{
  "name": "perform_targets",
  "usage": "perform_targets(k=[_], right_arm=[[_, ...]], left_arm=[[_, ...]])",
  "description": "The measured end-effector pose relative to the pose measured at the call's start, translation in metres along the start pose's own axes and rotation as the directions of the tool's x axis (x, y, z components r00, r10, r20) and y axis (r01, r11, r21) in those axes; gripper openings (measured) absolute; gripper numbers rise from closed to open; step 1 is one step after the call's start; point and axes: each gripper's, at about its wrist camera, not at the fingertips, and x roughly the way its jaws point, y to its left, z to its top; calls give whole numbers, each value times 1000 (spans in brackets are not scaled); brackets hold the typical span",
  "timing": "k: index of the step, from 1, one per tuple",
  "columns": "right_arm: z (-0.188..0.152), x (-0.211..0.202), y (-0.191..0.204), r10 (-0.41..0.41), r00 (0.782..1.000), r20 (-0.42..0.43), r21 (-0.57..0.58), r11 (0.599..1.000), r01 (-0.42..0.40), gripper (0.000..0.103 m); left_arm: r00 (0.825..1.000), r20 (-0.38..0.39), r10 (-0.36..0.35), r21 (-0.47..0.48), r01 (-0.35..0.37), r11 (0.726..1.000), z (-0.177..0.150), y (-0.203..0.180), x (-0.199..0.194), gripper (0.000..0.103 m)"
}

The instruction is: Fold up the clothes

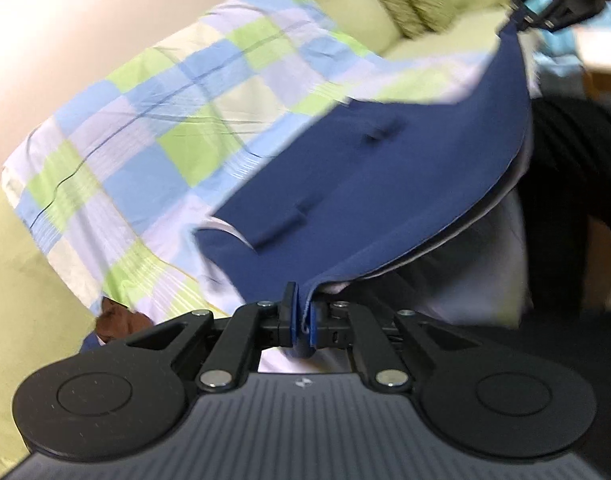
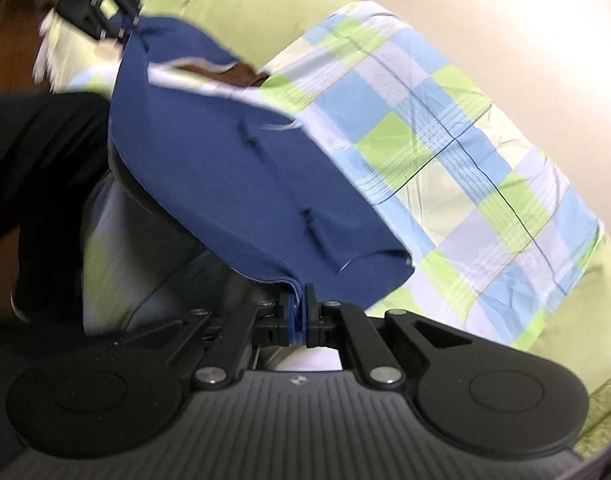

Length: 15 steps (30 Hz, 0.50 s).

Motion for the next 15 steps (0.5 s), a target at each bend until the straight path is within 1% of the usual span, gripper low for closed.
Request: perform_targets(k=[1,2,3,4,6,7,8,9,10,12,14,15], right_arm=[[4,5,-14,8,1000,5,16,1000,-8,2],[8,15,-34,27,1000,1,49,998,-27,2],[16,35,-67,57,998,-3,101,993,-56,2],[18,49,-87,77,997,-9,138,988,-75,2],[18,79,-120,125,991,-36,217,970,-115,2],[14,103,-141,162,985,-55,279,950,-141,2],[6,137,-168,215,974,-77,366,914,-173,2],[-3,164,-187,253,964,-85,430,882,-194,2],[-13,183,-196,277,957,-86,469,859,-206,2],[-34,223,-209,328,941,-88,549,804,-229,2],[-55,251,-213,370,927,-60,629,735,-253,3],[-66,262,-214,390,920,-42,669,695,-264,5]], left_arm=[[1000,-4,2,-21,-3,1000,10,15,11,4],[1000,-22,-9,-54,8,998,20,32,25,4],[998,-53,-35,-115,28,993,38,63,53,4],[998,-56,-39,-123,32,992,40,67,58,4],[987,-126,-98,-194,73,978,58,104,115,4],[984,-138,-112,-205,82,975,60,111,134,4],[978,-160,-135,-229,96,969,60,120,157,4],[970,-182,-159,-254,110,961,61,128,180,4],[962,-203,-184,-279,123,952,61,136,203,4],[946,-220,-239,-338,156,928,50,144,240,4],[931,-233,-282,-379,180,908,36,142,257,7],[929,-235,-285,-377,183,908,33,138,259,8]])
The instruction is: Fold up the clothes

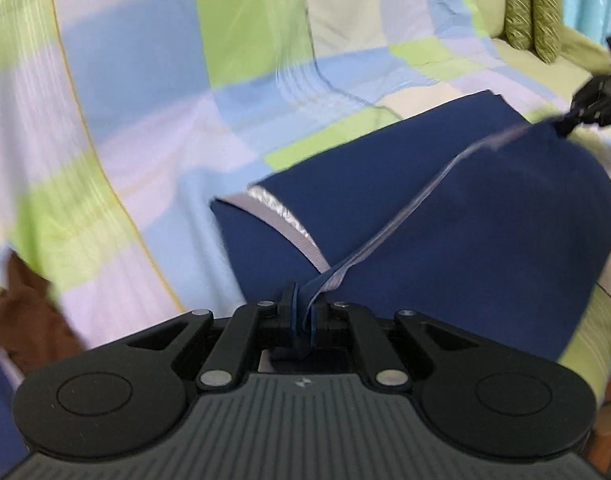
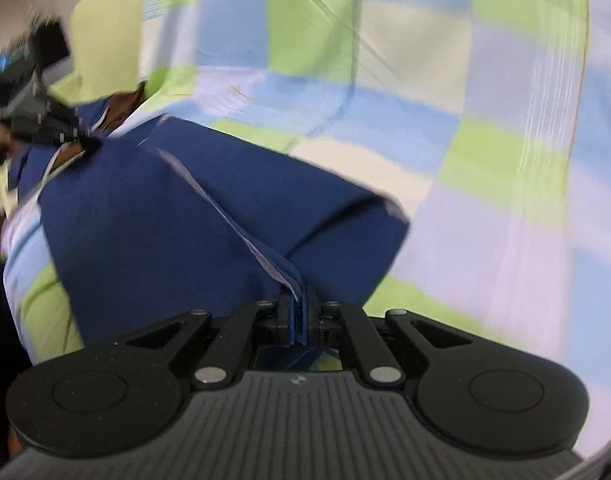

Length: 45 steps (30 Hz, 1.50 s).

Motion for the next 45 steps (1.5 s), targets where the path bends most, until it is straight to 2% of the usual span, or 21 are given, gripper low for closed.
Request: perform_targets(k=[4,6,11,12,14,15,18,21,23,25,27,29,31,32,33,35,37,39,41,45], right_arm=[[-15,10,-28,54,996,69,134,989,-63,15],[-29,5,-37,74,989,131,184,978,-98,16],[-49,0,-30,62,980,187,181,979,-96,20],[-51,1,-28,50,980,193,185,979,-87,19],[-48,0,-26,26,979,203,191,979,-66,6],[-47,-3,-24,13,979,205,198,979,-55,3],[-46,-13,-9,-50,975,217,182,983,10,2],[-48,-28,10,-88,968,235,140,989,56,2],[-47,-42,18,-65,962,267,139,990,29,2],[-39,-56,14,-15,948,317,181,982,-45,2],[-27,-62,0,-8,939,344,224,972,-73,2],[-15,-58,-18,-18,937,348,264,961,-80,2],[-6,-49,-37,-31,938,346,305,949,-81,2],[-2,-41,-48,-33,940,339,329,940,-86,2],[-1,-33,-54,-30,944,330,346,934,-91,2],[-3,-14,-63,-36,960,279,357,931,-69,2],[-6,3,-68,-42,969,243,361,931,-50,2],[-8,8,-73,-41,965,260,365,929,-59,2],[-10,11,-76,-34,963,269,378,923,-73,2],[-17,21,-80,-37,967,252,382,922,-64,2]], left_arm=[[999,39,-22,-24,22,999,-24,-4,-4,11],[997,71,-29,-32,32,999,-30,-1,-4,13],[992,120,-40,-41,45,998,-39,3,-6,13],[992,124,-40,-43,46,998,-37,4,-5,12],[990,137,-36,-38,42,998,-39,1,-11,5],[989,145,-32,-28,36,999,-40,-1,-14,5],[982,188,-22,-8,24,1000,-46,-10,-32,4],[974,221,-46,-22,52,998,-45,-10,-50,4],[969,243,-43,-18,49,999,-37,-8,-62,4],[965,259,-40,-6,43,999,-20,-1,-71,4],[971,238,-24,17,21,1000,11,15,-62,4],[977,213,-22,11,20,1000,28,27,-44,4],[981,189,-29,3,29,1000,34,34,-28,4],[991,134,-30,14,28,1000,39,38,-8,4],[994,109,-28,16,27,1000,38,39,1,4],[997,68,-28,7,27,1000,34,40,23,4],[996,80,-26,-9,27,1000,31,42,28,4],[996,91,-25,-18,27,999,29,43,30,5],[996,91,-22,-26,25,999,28,45,32,10],[995,98,-4,-64,10,998,26,52,35,16]])
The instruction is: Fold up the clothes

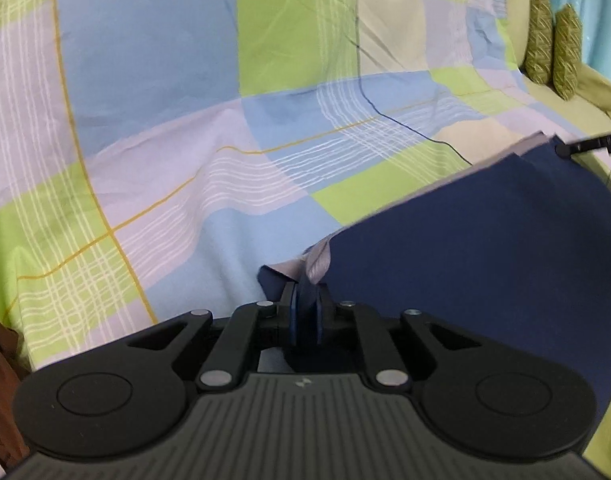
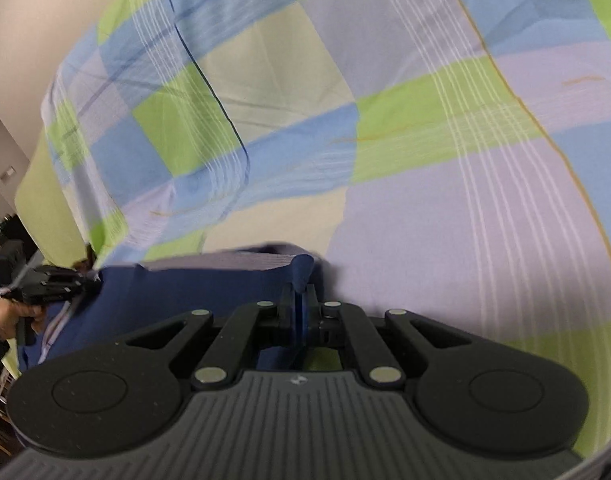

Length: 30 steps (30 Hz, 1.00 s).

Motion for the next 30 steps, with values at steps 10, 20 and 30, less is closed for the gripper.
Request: perform_targets(k=[10,20,30], right_arm=[[18,-11,38,-28,997,79,-134,990,38,2],[8,18,5,-81,996,43,-62,995,83,1],[15,-2,19,-338,937,92,-125,929,348,15]], left_arm=[[996,67,58,54,-62,997,1,-16,-16,7],[997,29,70,24,-71,997,-11,-8,3,7],[977,66,204,-24,-203,979,-15,6,-26,31]])
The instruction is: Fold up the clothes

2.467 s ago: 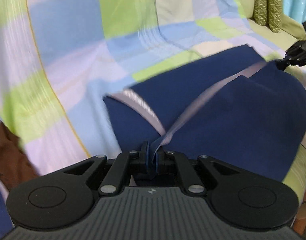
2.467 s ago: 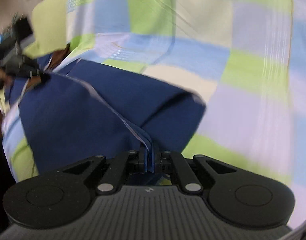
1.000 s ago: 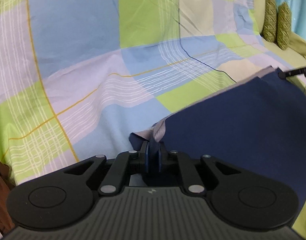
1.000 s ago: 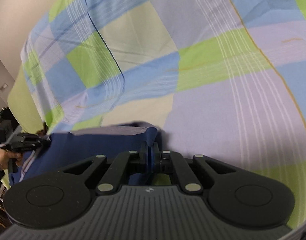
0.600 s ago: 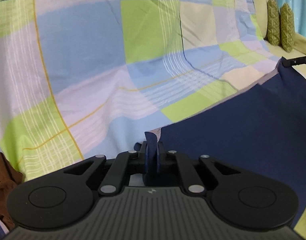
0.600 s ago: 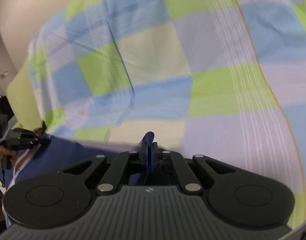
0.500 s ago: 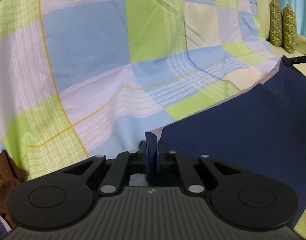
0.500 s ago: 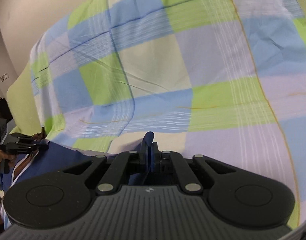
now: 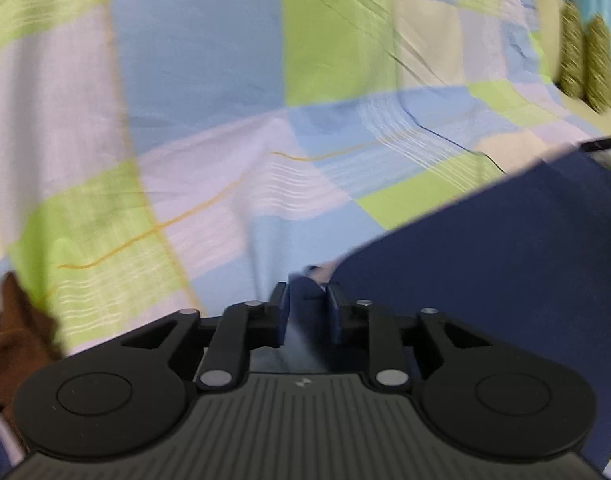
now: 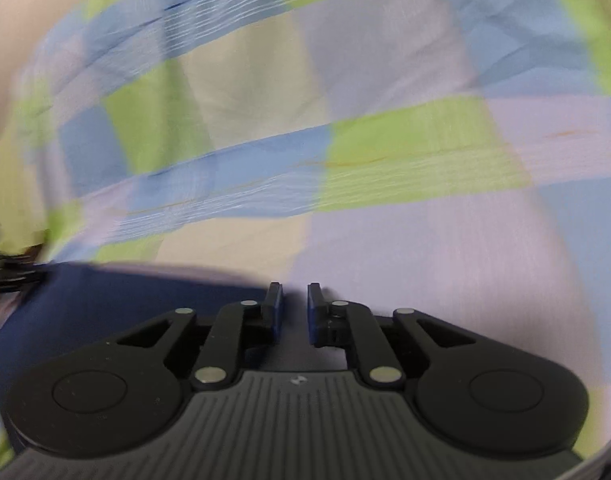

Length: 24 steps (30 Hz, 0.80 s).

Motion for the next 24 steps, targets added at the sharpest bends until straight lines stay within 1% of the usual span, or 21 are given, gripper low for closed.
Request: perform_targets(k=[1,2,3,4,5,6,7,8,9,10,11,12,14,15,16,17,18,19,20,23,24], right_arm=[[2,-10,5,-45,999,14,-18,999,45,15],[2,-24,14,-60,997,42,-43,997,62,15],[2,-42,29,-60,995,77,-81,995,66,15],[-1,-55,43,-46,994,98,-115,992,57,15],[-6,-70,63,-17,993,120,-167,985,38,16],[-16,-86,93,33,991,131,-246,969,0,17],[-26,-95,117,76,989,127,-311,950,-33,21],[-39,-102,146,118,986,117,-386,920,-64,23],[-59,-108,183,170,981,96,-486,868,-103,25],[-72,-111,208,200,977,75,-550,825,-126,26],[-86,-110,231,221,974,58,-609,780,-140,26],[-106,-108,264,244,969,34,-685,712,-155,26],[-132,-101,308,266,964,-7,-770,614,-174,26],[-146,-97,331,268,963,-25,-815,552,-175,28],[-157,-93,346,259,965,-30,-852,499,-160,32],[-166,-89,356,242,970,-31,-883,447,-140,34],[-172,-87,362,227,974,-25,-904,411,-119,36],[-176,-86,365,214,977,-14,-916,389,-98,37],[-179,-85,366,194,981,-4,-926,369,-76,39],[-183,-83,354,108,994,28,-940,342,-10,44],[-183,-82,348,78,996,41,-944,328,13,46]], left_arm=[[999,10,32,9,-32,999,-3,6,-13,32],[999,14,40,13,-40,999,-4,9,-18,34],[998,27,55,26,-56,998,-7,10,-30,36],[997,41,70,40,-72,997,-11,12,-42,41],[995,63,76,58,-79,995,-17,11,-58,46],[994,78,75,72,-80,994,-26,9,-75,47],[993,91,77,87,-85,993,-35,5,-90,48],[993,94,74,91,-83,992,-42,2,-98,48],[993,97,71,95,-80,992,-49,0,-106,48],[993,102,61,98,-71,993,-60,-5,-119,48],[993,105,59,102,-70,992,-62,-6,-122,48],[991,121,52,140,-69,988,-77,-16,-137,49],[991,129,41,185,-64,981,-89,-25,-147,52],[991,133,31,230,-61,971,-97,-33,-152,52],[990,136,21,275,-58,960,-104,-42,-157,52],[989,143,22,372,-74,925,-116,-57,-161,52],[988,150,22,466,-90,880,-128,-71,-164,52],[986,166,17,558,-108,823,-139,-87,-166,53],[984,176,5,610,-113,784,-144,-98,-164,55],[976,216,-10,741,-157,653,-153,-127,-152,59],[974,225,-13,764,-168,623,-155,-133,-148,59]])
